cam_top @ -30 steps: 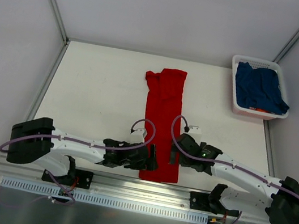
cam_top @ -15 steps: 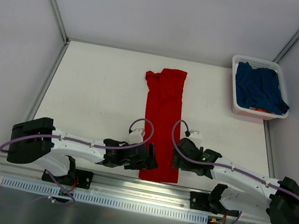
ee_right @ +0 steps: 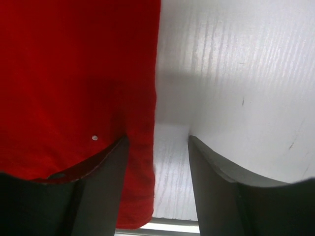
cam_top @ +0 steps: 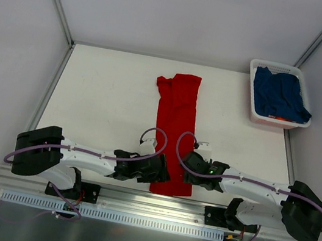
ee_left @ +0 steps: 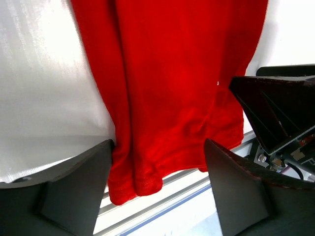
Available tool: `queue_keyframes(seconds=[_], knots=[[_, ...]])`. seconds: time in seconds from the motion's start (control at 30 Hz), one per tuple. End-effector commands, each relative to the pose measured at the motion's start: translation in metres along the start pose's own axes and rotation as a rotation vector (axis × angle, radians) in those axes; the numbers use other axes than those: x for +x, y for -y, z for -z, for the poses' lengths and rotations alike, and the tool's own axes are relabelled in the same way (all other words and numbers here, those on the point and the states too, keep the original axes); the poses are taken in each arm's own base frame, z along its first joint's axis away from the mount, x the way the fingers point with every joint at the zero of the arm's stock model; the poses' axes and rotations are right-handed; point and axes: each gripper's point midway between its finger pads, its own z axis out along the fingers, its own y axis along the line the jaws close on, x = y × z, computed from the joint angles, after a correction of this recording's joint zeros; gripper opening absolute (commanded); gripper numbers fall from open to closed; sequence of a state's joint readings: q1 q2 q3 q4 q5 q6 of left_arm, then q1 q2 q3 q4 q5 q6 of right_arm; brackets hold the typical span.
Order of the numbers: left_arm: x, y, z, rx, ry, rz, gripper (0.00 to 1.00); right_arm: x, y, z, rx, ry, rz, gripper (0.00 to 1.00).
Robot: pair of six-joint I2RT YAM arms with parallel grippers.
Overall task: Fold and stack the t-shirts
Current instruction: Grab the bottom of the folded rectangular tshirt with both arms
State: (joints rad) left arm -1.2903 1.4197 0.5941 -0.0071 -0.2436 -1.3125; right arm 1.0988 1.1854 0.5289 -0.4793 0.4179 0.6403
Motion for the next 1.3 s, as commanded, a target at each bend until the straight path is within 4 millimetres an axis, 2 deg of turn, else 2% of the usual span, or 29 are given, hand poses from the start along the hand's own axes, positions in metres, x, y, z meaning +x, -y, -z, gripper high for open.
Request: queue_keyframes(seconds=[0.0, 0.17, 0.23, 0.27, 0.37, 0.47, 0.5, 0.6, 0.77, 0.9, 1.0, 1.2, 1.27], knots=[[0.037, -0.108, 0.002, -0.338, -0.119, -0.094, 0.75, 0.012, -0.023, -0.005, -0.064, -0.048, -0.048, 0.54], [0.039, -0.110, 0.002, -0.345, -0.125, -0.095, 0.54, 0.012, -0.033, -0.006, -0.072, -0.056, -0.031, 0.47], [0.040, -0.111, 0.002, -0.346, -0.127, -0.097, 0.46, 0.012, -0.037, -0.006, -0.071, -0.056, -0.026, 0.39], [0.040, -0.111, 0.002, -0.347, -0.129, -0.098, 0.38, 0.013, -0.038, -0.007, -0.068, -0.058, -0.021, 0.33], [0.040, -0.112, 0.002, -0.349, -0.128, -0.099, 0.27, 0.012, -0.041, -0.006, -0.071, -0.056, -0.018, 0.23], [0.040, -0.112, 0.002, -0.350, -0.129, -0.104, 0.17, 0.011, -0.043, -0.006, -0.067, -0.055, -0.013, 0.00], [0.039, -0.111, 0.002, -0.347, -0.128, -0.103, 0.09, 0.011, -0.043, -0.006, -0.064, -0.055, -0.013, 0.00], [0.037, -0.109, 0.002, -0.339, -0.123, -0.116, 0.01, 0.009, -0.045, -0.005, -0.063, -0.051, -0.007, 0.00], [0.027, -0.091, 0.004, -0.294, -0.088, -0.140, 0.00, 0.000, -0.045, 0.004, -0.060, -0.024, 0.001, 0.00], [0.010, -0.070, 0.011, -0.256, -0.041, -0.163, 0.00, -0.019, -0.043, 0.020, -0.056, 0.029, 0.006, 0.00], [-0.012, -0.048, 0.020, -0.212, 0.006, -0.176, 0.00, -0.037, -0.037, 0.039, -0.051, 0.080, 0.015, 0.01], [-0.051, -0.018, 0.036, -0.161, 0.092, -0.207, 0.00, -0.076, -0.036, 0.070, -0.046, 0.190, 0.027, 0.00], [-0.065, -0.004, 0.042, -0.136, 0.121, -0.205, 0.00, -0.082, -0.033, 0.076, -0.043, 0.211, 0.026, 0.00]])
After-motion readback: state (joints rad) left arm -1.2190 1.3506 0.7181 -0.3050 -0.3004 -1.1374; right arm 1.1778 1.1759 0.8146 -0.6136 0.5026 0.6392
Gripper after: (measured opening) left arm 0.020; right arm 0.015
